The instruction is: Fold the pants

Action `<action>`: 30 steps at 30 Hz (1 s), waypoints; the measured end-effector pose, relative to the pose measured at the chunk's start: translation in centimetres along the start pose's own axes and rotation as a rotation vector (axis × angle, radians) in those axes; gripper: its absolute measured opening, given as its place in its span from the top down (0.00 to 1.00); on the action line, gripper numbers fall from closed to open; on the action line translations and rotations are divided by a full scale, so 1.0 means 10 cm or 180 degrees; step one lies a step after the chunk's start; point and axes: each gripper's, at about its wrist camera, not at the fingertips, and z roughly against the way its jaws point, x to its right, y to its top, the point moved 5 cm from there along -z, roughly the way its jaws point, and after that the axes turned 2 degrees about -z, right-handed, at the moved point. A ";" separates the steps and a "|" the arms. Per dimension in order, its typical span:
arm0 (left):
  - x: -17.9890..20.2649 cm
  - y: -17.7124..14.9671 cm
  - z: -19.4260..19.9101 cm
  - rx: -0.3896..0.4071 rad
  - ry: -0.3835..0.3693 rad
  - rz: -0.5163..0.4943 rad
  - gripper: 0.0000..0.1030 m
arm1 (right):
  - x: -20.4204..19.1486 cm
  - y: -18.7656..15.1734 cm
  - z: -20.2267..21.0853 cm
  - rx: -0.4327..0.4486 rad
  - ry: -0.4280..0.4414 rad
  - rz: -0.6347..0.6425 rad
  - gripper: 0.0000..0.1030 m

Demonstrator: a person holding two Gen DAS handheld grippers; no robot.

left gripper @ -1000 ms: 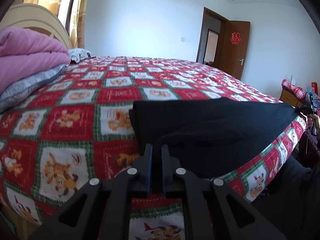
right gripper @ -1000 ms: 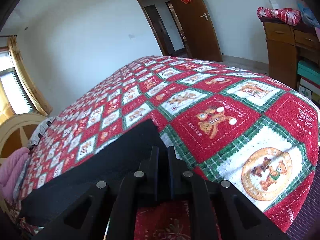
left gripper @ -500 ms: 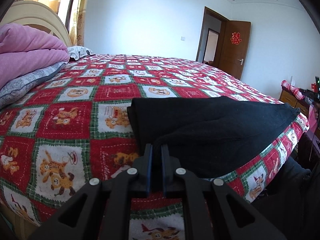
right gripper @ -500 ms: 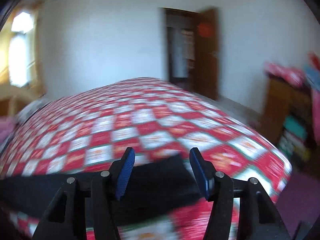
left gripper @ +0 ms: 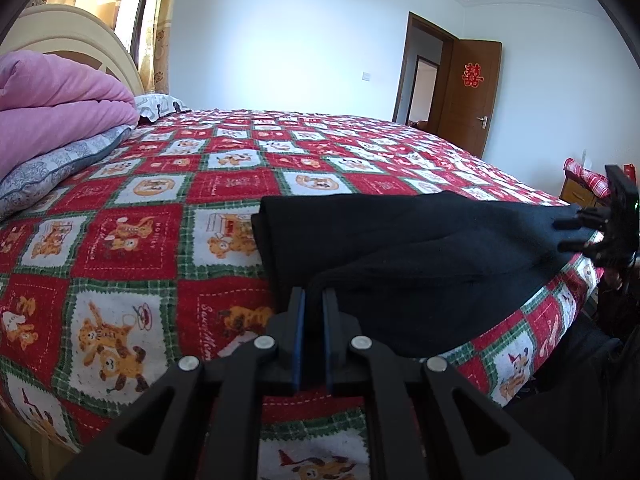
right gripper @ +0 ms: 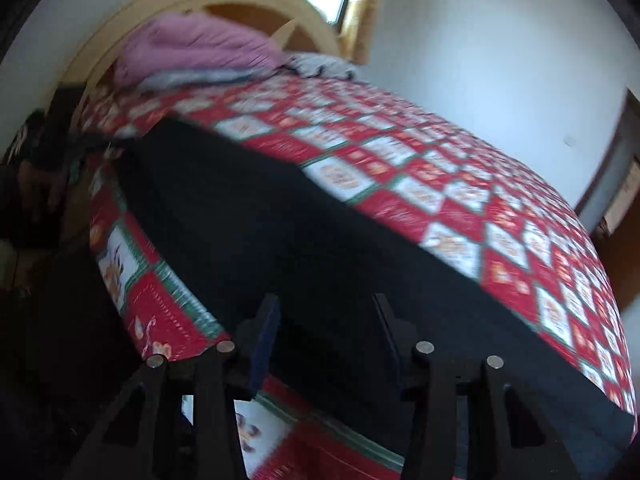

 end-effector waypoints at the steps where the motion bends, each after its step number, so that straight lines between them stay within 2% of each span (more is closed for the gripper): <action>1: 0.00 0.00 0.00 0.0001 -0.0001 0.0002 0.92 | -0.06 -0.02 -0.07 -0.0037 0.0007 0.0070 0.54; 4: 0.00 0.00 0.00 0.0002 -0.0001 0.0010 0.92 | -0.03 -0.05 -0.20 -0.0105 -0.0058 0.0107 0.57; 7: 0.01 -0.01 0.00 0.0001 0.0003 0.0019 0.92 | 0.01 -0.11 -0.31 -0.0197 0.0023 0.0078 0.58; 11: 0.01 -0.01 0.00 0.0002 0.0004 0.0008 0.92 | -0.03 -0.15 -0.40 -0.0221 0.0056 0.0151 0.68; 13: 0.01 -0.01 0.01 0.0006 0.0006 -0.0002 0.92 | -0.04 -0.14 -0.40 -0.0199 0.0086 0.0120 0.77; 15: 0.01 0.00 0.01 0.0013 0.0017 -0.0026 0.92 | -0.02 -0.12 -0.37 -0.0177 0.0133 0.0020 0.95; 23: 0.03 0.10 0.12 0.0073 0.0009 -0.0134 0.92 | 0.00 -0.01 -0.05 0.0037 0.0214 -0.0094 0.96; 30: 0.04 0.04 0.18 0.0039 -0.0068 -0.0190 0.92 | 0.01 -0.05 0.09 0.0006 0.0361 -0.0161 0.98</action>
